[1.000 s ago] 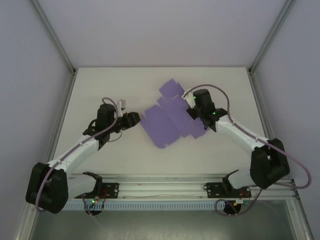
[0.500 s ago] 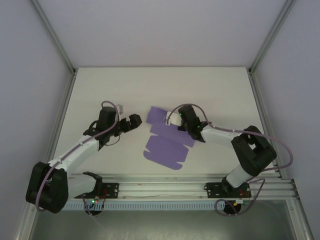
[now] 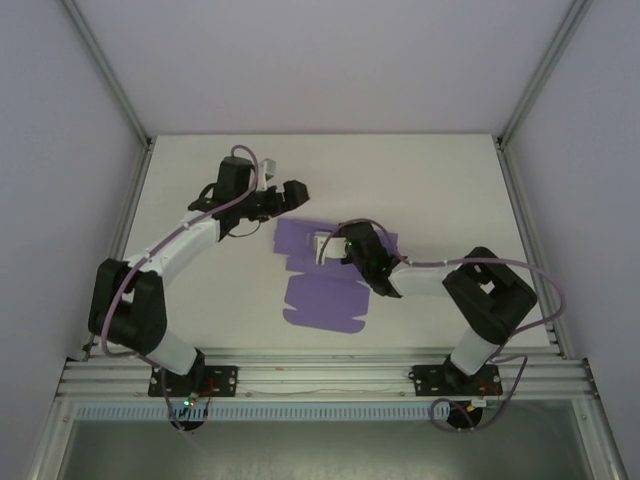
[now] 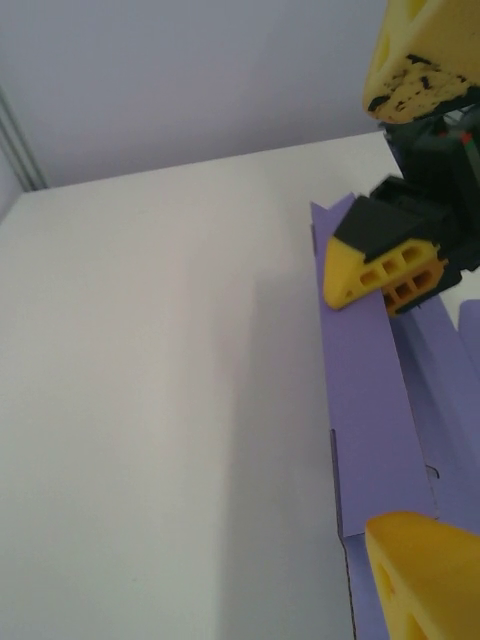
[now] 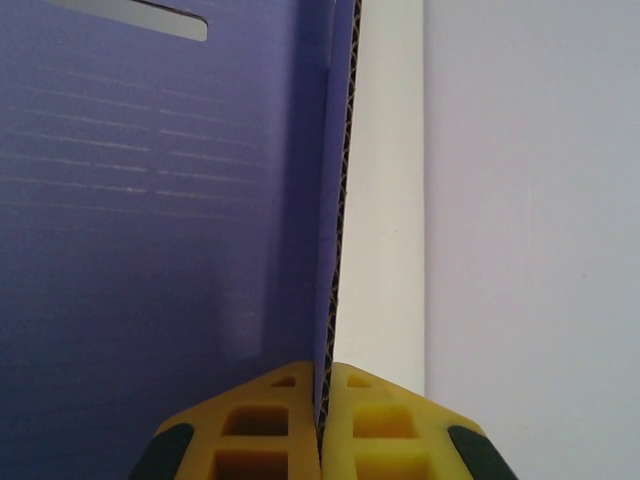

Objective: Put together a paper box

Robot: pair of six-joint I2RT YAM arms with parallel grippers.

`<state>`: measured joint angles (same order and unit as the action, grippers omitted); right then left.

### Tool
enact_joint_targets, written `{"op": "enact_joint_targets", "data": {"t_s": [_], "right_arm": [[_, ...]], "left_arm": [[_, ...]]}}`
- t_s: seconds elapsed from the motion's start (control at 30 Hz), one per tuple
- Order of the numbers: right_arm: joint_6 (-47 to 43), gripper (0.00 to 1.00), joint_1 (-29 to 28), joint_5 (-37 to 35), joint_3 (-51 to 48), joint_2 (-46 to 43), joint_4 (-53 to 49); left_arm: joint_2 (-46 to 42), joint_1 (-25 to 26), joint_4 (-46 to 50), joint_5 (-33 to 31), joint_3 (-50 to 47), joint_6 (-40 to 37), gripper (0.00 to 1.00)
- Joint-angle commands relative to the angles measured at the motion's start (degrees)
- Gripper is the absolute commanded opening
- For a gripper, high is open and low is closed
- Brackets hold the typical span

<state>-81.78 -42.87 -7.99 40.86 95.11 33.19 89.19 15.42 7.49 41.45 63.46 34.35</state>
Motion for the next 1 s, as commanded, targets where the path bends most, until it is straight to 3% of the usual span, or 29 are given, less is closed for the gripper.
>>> {"op": "enact_joint_targets", "data": {"t_s": [0.0,0.33,0.57,0.8,0.97], "right_arm": [[-1.89,0.00,-0.37,-0.41,-1.22,-0.30,4.34],[1.65,0.00,-0.46,0.35,-0.89,-2.83,2.73],[4.67,0.00,-0.48,-0.48,-1.23,-2.58,10.23],[5.18,0.00,-0.50,0.23,-1.05,-1.97,10.31],[3.33,0.00,-1.09,0.97,-1.94,-0.67,12.40]], "left_arm": [[2.50,1.16,2.54,3.40,2.16,-2.11,0.97],[8.02,3.09,4.22,5.15,4.69,-4.10,0.92],[9.27,4.39,4.24,7.94,4.68,-3.01,0.87],[7.20,5.41,-4.52,12.47,1.19,4.67,0.84],[7.85,5.87,-9.95,15.17,0.86,9.18,0.74]]}}
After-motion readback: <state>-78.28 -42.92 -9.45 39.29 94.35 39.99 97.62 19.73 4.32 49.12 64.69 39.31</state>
